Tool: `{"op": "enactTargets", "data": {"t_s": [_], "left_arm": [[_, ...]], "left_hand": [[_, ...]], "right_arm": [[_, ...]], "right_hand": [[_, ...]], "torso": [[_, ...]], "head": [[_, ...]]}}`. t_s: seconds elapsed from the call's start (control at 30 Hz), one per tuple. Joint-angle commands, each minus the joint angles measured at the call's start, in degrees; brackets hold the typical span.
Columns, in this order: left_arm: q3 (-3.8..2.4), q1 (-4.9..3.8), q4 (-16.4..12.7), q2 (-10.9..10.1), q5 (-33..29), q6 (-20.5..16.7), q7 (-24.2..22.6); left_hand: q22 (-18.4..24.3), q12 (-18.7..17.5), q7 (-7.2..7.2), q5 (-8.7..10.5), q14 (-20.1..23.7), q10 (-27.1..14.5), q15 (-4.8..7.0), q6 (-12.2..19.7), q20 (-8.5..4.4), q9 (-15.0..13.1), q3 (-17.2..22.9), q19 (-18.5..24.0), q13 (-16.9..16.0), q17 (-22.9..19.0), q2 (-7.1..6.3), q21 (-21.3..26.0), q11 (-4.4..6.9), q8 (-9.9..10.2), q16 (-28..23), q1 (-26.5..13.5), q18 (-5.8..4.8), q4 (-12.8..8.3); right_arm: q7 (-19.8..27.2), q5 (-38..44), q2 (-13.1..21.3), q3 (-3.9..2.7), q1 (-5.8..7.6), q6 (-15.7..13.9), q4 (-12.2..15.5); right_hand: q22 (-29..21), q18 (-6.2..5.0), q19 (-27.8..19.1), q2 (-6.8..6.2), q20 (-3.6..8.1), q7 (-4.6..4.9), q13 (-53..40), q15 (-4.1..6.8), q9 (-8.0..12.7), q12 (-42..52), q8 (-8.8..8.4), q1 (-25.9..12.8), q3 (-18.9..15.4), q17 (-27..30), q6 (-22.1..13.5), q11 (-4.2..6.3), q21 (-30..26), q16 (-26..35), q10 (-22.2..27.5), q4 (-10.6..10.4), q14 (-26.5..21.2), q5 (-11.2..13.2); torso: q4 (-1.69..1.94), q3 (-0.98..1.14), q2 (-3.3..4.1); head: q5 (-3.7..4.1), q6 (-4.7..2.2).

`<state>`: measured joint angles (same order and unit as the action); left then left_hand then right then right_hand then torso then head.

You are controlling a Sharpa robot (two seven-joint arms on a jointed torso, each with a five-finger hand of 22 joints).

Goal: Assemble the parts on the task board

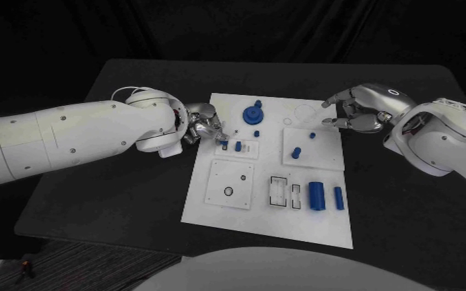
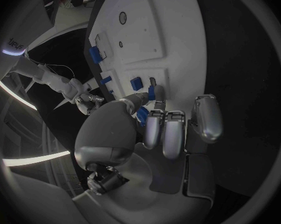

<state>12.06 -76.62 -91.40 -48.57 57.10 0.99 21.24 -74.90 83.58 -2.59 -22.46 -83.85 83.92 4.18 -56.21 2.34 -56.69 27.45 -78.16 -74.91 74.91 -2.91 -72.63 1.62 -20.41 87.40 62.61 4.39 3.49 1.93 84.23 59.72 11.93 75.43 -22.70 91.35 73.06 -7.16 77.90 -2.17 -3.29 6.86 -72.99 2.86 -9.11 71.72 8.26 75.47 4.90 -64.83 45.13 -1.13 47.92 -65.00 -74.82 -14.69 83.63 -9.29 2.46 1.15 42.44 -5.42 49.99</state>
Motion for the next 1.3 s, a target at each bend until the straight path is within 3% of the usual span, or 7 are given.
{"op": "enactTargets", "data": {"t_s": [0.03,1.3], "left_arm": [[0.16,0.39,-0.2,-0.06,0.18,1.46,0.26],[0.16,1.27,-0.93,-1.01,0.18,2.25,1.03]], "left_hand": [[-6.92,-0.2,0.55,0.07,-3.0,-0.47,0.0,0.05,-0.01,-0.07,0.35,-0.01,-7.26,9.47,0.55,0.44,0.04,-0.23,-0.24,-0.13,0.23,-0.04],[-6.87,-0.46,0.53,-0.18,-2.78,-0.74,0.0,0.29,-0.01,-0.2,0.52,0.12,-6.97,9.11,0.59,0.66,0.04,-0.25,-0.43,-0.09,0.28,-0.13]], "right_arm": [[-0.13,-0.21,0.1,-0.02,-0.13,-0.34,0.11],[-0.78,-0.27,0.13,-0.02,-0.16,0.48,-0.06]], "right_hand": [[-0.05,-0.43,-0.28,0.0,-0.13,-0.05,0.05,-0.08,0.08,-0.11,0.1,0.55,-0.09,0.05,0.46,0.03,-0.3,0.18,0.22,0.29,-0.2,-0.2],[-0.18,-0.49,-0.36,0.01,-0.13,-0.05,0.33,-0.09,0.17,-0.38,0.08,0.54,-0.15,0.32,0.5,0.03,-0.73,0.48,0.42,0.28,-0.29,-0.45]], "torso": [[-0.07,0.01,0.03],[-0.1,-0.02,-0.06]], "head": [[-0.16,0.01],[-0.41,0.01]]}}
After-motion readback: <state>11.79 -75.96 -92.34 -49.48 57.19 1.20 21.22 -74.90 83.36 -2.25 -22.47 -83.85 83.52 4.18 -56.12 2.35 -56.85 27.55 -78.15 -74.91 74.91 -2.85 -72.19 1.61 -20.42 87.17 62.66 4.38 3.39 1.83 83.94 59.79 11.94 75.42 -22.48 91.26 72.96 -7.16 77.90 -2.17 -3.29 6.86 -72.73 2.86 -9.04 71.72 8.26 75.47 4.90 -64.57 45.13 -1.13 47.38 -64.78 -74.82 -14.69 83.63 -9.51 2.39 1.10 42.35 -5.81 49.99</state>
